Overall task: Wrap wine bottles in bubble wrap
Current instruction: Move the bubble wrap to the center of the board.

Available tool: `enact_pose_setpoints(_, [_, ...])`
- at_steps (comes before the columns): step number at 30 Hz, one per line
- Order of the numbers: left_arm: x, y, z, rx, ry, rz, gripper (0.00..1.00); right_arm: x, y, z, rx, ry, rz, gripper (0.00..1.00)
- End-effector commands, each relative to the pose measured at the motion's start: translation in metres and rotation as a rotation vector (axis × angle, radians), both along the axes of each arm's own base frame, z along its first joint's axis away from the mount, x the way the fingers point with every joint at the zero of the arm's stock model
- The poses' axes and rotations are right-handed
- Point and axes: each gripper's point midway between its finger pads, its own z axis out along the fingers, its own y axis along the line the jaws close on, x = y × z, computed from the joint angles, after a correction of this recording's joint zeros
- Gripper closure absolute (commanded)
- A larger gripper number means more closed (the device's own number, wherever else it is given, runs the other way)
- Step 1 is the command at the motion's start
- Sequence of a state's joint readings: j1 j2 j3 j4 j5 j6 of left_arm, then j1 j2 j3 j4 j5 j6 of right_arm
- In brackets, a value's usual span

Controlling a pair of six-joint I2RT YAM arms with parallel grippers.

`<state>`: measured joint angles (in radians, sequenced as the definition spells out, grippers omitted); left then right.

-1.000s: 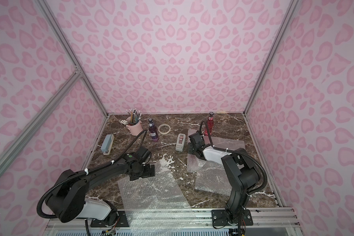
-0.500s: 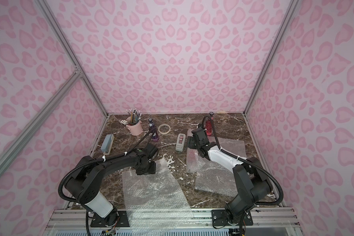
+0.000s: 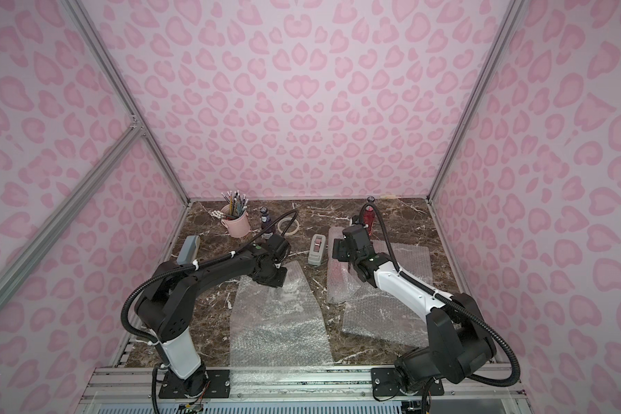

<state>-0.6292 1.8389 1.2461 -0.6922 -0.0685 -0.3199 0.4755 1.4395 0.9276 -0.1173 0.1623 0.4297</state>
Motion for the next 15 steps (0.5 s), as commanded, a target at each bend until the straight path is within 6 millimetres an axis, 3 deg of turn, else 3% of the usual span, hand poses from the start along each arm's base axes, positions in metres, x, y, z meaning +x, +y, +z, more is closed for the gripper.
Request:
enact_pose_setpoints(1, [-0.002,0.010,-0.006,0.116,0.047,-0.181,0.80,-0.002,-0.007,0.004,-0.031,-0.018,0.001,0.12])
enact_pose_setpoints(6, [0.013,0.004,-0.010,0.138,0.018,-0.300,0.78,-0.006,-0.013,0.011,-0.035,-0.045,0.003,0.11])
enact_pose_setpoints(11, [0.033,-0.015,-0.001,0.080,-0.048,-0.378,0.78,-0.008,-0.018,0.011,-0.042,-0.050,0.000,0.11])
enact_pose_setpoints(15, [0.044,-0.017,0.010,0.073,-0.070,-0.416,0.78,-0.009,-0.019,0.010,-0.045,-0.048,0.002,0.11])
